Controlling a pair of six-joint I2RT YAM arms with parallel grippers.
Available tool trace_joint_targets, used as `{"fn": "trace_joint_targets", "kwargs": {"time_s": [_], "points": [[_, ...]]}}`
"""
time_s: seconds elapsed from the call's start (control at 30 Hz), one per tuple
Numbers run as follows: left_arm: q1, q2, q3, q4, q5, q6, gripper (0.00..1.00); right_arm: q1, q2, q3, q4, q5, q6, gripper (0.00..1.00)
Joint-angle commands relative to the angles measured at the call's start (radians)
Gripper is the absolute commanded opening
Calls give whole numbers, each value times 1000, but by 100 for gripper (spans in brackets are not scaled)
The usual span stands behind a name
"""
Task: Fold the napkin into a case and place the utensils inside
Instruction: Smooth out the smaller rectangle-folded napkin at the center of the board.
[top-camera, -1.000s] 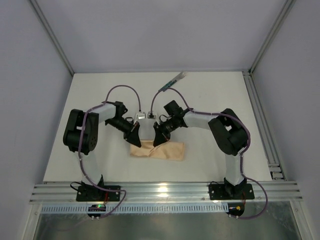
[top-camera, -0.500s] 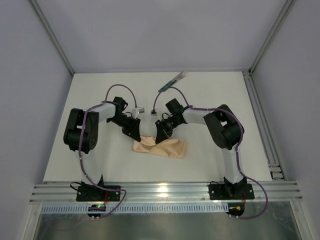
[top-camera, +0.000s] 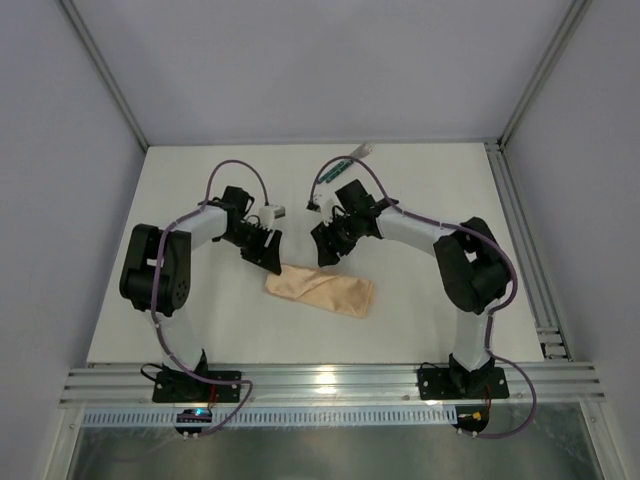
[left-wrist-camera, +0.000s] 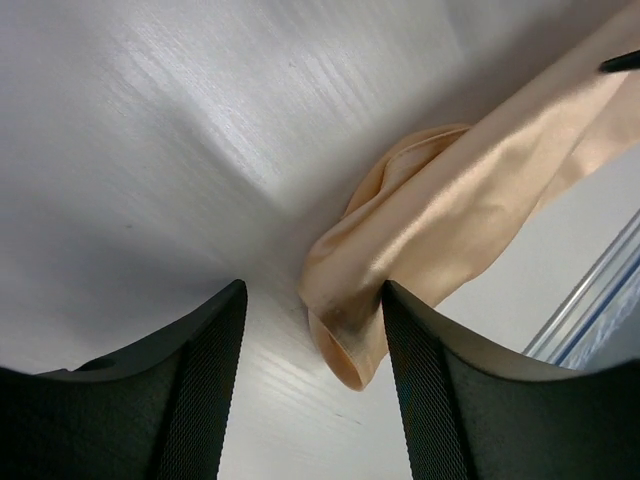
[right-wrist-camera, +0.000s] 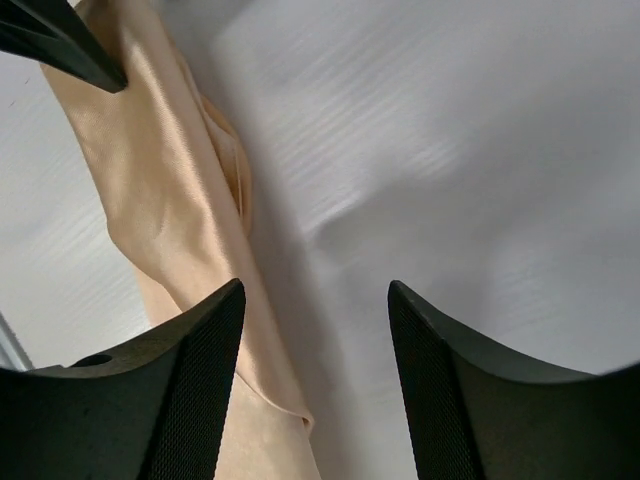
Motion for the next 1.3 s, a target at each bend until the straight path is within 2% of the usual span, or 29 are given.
{"fn": "trace_joint_targets", "kwargs": {"time_s": [0.0,0.17,0.37,0.47,0.5,0.53,0.7,0.8,0.9,0.93,1.0,1.07,1.27], "points": [[6,-35,-26,73,-138,35,60,-2,-146,-9,-23,200,-15,63],[15,-67,-26,70,-132,57,69,-2,-290,-128,-13,311,88,64],[15,-112,-26,83,-107,72,71,-9,-466,-307,-76,374,253,67],[15,-113,-32,90,-92,78,72,-12,-546,-414,-40,337,316,69],[15,-112,-34,92,-90,80,72,-12,-563,-462,-2,313,330,76],[15,-108,-34,92,-92,78,71,-21,-592,-483,22,298,341,77],[15,-92,-35,95,-93,78,71,-40,-599,-589,196,173,402,79],[13,-90,-40,109,-109,71,69,-40,-556,-614,225,164,410,77],[7,-81,-40,113,-141,66,65,-67,-493,-629,251,159,416,64],[6,-76,-39,113,-144,66,65,-75,-479,-629,260,158,418,48],[6,-70,-39,116,-168,58,60,-98,-438,-620,289,158,418,33],[6,-64,-40,125,-184,49,58,-107,-415,-590,305,150,418,21],[9,-67,-45,145,-290,32,54,-152,-283,-469,287,123,385,13]]}}
